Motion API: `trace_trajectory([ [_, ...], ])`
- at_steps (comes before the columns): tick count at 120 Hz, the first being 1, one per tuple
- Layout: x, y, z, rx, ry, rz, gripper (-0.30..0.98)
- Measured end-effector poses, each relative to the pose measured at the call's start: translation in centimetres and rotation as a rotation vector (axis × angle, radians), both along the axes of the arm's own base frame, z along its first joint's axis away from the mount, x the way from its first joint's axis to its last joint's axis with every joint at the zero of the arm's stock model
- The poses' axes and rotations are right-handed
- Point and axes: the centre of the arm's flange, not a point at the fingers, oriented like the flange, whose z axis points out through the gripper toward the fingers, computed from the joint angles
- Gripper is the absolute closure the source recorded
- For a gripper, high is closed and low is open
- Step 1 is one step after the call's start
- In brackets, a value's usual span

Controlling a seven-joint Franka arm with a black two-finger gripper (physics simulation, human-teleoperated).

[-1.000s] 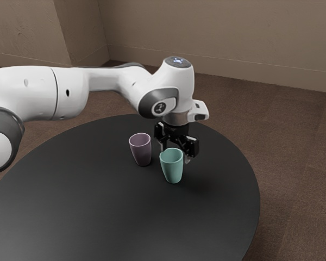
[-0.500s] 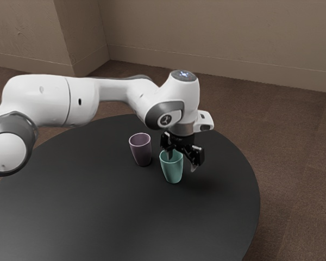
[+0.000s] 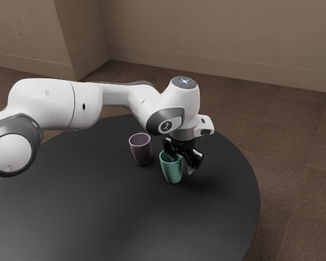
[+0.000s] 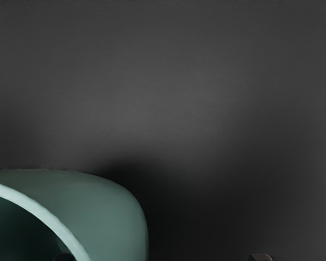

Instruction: Place the right cup onto the left cup

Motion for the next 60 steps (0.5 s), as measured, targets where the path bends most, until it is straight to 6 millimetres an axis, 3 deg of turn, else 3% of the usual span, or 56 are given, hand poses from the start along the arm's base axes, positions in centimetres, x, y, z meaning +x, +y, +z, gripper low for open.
trace_trajectory([
  [35,0.11,0.19,-0.05,-0.003,-0.005,0.014,0.64],
  [60,0.12,0.20,-0.05,-0.003,-0.007,0.019,0.74],
])
